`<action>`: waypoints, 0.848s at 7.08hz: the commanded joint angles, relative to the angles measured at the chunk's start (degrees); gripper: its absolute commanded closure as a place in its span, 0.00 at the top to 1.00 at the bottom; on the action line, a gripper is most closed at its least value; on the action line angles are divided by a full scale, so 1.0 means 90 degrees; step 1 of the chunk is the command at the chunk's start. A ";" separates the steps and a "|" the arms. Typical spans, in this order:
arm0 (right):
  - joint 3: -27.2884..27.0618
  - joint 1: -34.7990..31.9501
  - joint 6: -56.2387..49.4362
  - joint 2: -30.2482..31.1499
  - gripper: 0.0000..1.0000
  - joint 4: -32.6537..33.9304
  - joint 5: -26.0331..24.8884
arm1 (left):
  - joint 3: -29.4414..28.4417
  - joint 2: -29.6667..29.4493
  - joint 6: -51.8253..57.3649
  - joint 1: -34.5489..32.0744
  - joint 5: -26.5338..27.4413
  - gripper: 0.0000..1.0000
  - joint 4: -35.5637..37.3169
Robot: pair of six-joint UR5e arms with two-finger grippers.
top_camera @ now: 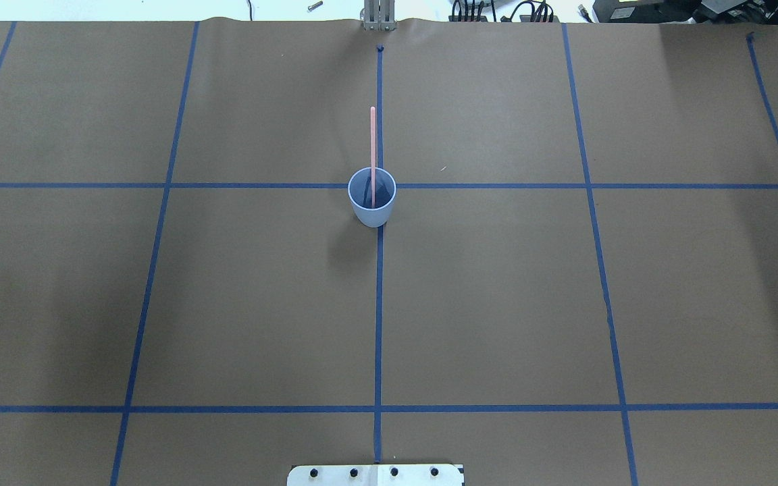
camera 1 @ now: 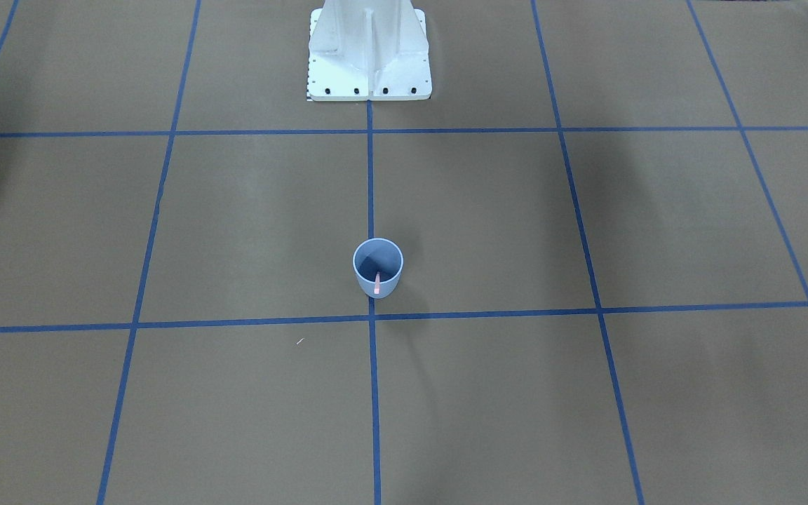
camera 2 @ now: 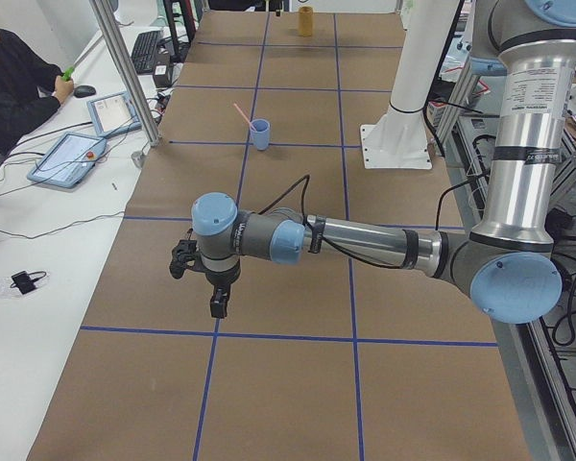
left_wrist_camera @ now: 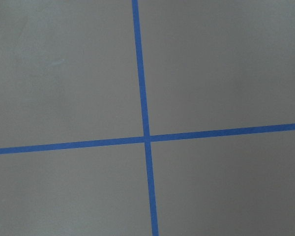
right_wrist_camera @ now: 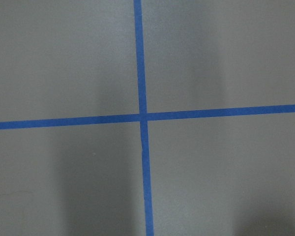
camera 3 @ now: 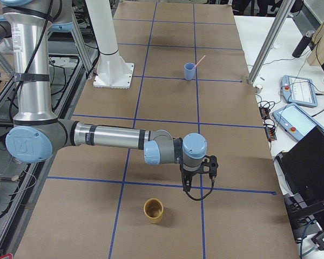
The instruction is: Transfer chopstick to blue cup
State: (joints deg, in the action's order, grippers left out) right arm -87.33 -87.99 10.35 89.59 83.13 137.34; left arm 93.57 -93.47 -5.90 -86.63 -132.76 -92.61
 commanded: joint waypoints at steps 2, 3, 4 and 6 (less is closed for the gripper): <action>-0.0268 -0.0126 -0.0027 -0.0160 1.00 0.0763 0.0151 | -0.0326 -0.0005 -0.0038 -0.0101 -0.0395 0.98 0.0017; -0.0268 -0.0155 -0.0027 -0.0160 1.00 0.0763 0.0151 | -0.0434 -0.0054 -0.0047 -0.0102 -0.0376 0.98 -0.0003; -0.0268 -0.0175 -0.0027 -0.0160 1.00 0.0763 0.0151 | -0.0445 -0.0045 -0.0057 -0.0102 -0.0376 0.98 -0.0003; -0.0277 -0.0184 -0.0027 -0.0150 1.00 0.0763 0.0141 | -0.0445 -0.0054 -0.0048 -0.0102 -0.0376 0.98 -0.0042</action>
State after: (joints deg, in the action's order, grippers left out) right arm -89.76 -89.55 10.11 88.21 89.99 138.68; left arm 89.63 -93.88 -6.38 -87.54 -136.15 -92.79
